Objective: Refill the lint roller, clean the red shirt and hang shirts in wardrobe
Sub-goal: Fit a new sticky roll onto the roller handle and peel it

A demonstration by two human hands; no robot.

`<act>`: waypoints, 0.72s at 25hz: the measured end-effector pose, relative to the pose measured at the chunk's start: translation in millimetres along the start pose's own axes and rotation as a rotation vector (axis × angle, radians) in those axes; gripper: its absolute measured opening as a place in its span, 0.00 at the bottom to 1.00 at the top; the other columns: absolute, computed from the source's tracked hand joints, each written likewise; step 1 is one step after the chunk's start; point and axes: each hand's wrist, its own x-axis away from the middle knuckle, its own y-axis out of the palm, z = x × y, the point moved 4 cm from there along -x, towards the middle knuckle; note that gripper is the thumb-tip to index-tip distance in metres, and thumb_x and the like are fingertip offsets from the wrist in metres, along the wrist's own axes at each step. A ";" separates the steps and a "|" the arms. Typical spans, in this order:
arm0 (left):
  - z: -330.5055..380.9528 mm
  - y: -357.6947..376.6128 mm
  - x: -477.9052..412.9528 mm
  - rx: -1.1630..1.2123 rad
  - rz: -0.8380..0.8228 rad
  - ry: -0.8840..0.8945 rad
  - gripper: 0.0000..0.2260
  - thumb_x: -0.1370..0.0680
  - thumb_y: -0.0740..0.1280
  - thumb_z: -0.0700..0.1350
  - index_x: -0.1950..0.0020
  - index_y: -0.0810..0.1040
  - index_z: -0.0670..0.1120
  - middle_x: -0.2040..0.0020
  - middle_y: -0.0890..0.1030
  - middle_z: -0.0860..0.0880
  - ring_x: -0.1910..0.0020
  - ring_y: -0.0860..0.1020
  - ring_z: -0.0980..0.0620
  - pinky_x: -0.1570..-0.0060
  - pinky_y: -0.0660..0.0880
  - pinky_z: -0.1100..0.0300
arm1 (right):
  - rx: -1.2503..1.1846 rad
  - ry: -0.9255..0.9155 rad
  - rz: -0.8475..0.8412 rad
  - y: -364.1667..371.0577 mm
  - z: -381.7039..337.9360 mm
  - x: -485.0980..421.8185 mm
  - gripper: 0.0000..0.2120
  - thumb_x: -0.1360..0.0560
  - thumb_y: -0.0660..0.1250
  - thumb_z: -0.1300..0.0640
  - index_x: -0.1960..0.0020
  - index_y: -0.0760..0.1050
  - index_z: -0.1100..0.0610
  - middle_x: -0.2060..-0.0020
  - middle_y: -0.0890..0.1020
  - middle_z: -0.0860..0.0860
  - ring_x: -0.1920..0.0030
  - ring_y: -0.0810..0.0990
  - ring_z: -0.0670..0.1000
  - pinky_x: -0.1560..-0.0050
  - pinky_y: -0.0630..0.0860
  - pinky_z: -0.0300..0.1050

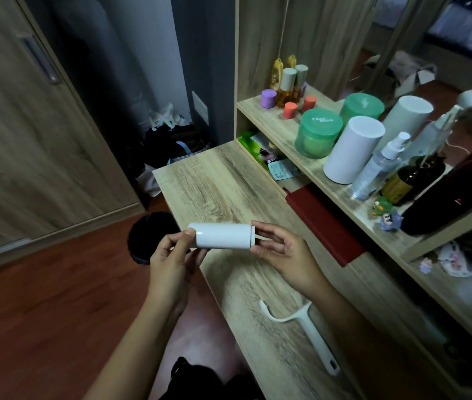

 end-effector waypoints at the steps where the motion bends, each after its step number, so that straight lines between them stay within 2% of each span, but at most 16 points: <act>1: -0.8 0.9 0.2 0.006 -0.005 -0.006 0.09 0.23 0.65 0.40 0.63 0.72 0.45 0.52 0.77 0.44 0.59 0.80 0.50 0.62 0.79 0.65 | 0.001 -0.006 0.003 0.8 0.5 1.0 0.21 0.30 0.70 0.67 0.45 0.74 0.45 0.46 0.79 0.39 0.49 0.82 0.40 0.49 0.75 0.32; 6: -3.3 4.7 -0.1 0.027 -0.052 -0.020 0.10 0.23 0.64 0.38 0.64 0.71 0.44 0.51 0.76 0.43 0.54 0.79 0.49 0.59 0.80 0.64 | -0.003 -0.023 0.024 1.2 1.5 0.2 0.23 0.30 0.70 0.68 0.42 0.74 0.47 0.46 0.79 0.38 0.49 0.80 0.36 0.48 0.74 0.30; 10: -5.2 8.3 1.2 0.034 -0.020 -0.009 0.10 0.23 0.64 0.38 0.65 0.72 0.44 0.55 0.77 0.44 0.58 0.81 0.51 0.59 0.80 0.63 | 0.174 -0.119 0.108 1.3 0.5 0.7 0.22 0.29 0.69 0.66 0.38 0.69 0.54 0.47 0.77 0.44 0.48 0.76 0.30 0.47 0.71 0.26; 14: -8.9 11.0 2.7 0.031 0.016 0.011 0.10 0.23 0.64 0.37 0.65 0.70 0.43 0.56 0.76 0.43 0.59 0.81 0.50 0.56 0.81 0.60 | 0.232 -0.147 0.114 2.3 1.0 -1.1 0.19 0.27 0.67 0.65 0.38 0.72 0.56 0.49 0.77 0.45 0.48 0.77 0.34 0.45 0.74 0.33; 16: -11.6 10.6 1.0 0.015 0.045 -0.007 0.10 0.23 0.63 0.37 0.64 0.70 0.43 0.55 0.75 0.41 0.57 0.80 0.49 0.55 0.80 0.60 | 0.230 -0.149 0.064 1.1 -3.4 -1.3 0.18 0.28 0.68 0.66 0.39 0.73 0.58 0.49 0.76 0.47 0.47 0.76 0.32 0.45 0.72 0.29; 18: -16.4 13.4 -2.5 0.006 0.083 -0.048 0.08 0.23 0.62 0.37 0.62 0.72 0.42 0.53 0.74 0.41 0.60 0.80 0.52 0.57 0.79 0.62 | 0.244 -0.166 0.036 -1.5 -10.2 -2.4 0.17 0.30 0.71 0.64 0.42 0.77 0.57 0.50 0.77 0.44 0.47 0.77 0.35 0.45 0.72 0.28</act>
